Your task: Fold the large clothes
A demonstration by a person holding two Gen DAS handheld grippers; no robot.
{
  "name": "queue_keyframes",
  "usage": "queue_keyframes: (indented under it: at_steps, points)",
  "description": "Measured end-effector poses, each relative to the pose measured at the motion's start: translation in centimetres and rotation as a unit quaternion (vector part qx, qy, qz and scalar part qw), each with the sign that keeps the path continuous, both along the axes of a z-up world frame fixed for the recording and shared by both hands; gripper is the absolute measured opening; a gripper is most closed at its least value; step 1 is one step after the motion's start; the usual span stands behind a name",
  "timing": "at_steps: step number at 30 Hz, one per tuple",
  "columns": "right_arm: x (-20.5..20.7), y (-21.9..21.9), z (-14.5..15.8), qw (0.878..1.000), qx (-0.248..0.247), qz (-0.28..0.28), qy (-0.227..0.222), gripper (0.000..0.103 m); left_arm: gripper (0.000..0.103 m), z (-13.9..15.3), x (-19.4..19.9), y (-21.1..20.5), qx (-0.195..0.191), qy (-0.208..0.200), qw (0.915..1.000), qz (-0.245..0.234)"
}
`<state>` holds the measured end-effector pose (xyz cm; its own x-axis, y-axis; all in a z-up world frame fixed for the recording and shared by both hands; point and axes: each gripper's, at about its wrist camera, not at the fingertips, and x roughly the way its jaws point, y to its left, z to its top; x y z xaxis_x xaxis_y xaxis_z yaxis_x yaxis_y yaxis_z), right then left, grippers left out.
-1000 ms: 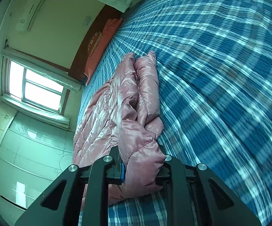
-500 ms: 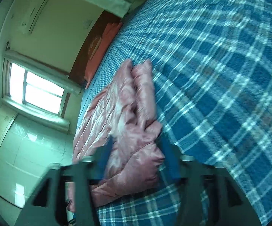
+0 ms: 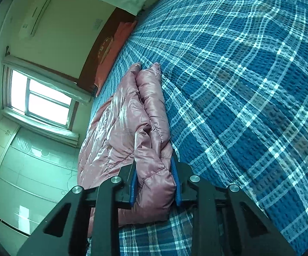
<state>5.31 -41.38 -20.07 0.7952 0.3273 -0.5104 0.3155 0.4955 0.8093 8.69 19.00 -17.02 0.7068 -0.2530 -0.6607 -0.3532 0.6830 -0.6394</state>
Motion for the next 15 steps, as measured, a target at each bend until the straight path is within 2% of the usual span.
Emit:
queue_keyframes:
  at_steps: [3, 8, 11, 15]
  points:
    - [-0.4, -0.2, -0.3, 1.000, 0.011, 0.001, -0.003, 0.026, 0.021, 0.1, -0.1, 0.0, 0.009, 0.000, 0.9999, -0.005]
    - [-0.9, -0.9, -0.5, 1.000, 0.028, 0.000, -0.011, 0.028, 0.033, 1.0, -0.1, -0.1, 0.026, 0.001, 0.9996, -0.007]
    - [-1.3, -1.3, -0.4, 1.000, 0.029, -0.004, -0.011, 0.030, 0.042, 1.6, -0.4, 0.0, 0.049, -0.001, 0.9988, -0.007]
    - [-1.8, -1.8, -0.3, 1.000, 0.018, -0.008, -0.008, 0.032, 0.046, 2.1, -0.5, 0.4, 0.069, -0.004, 0.9976, -0.009]
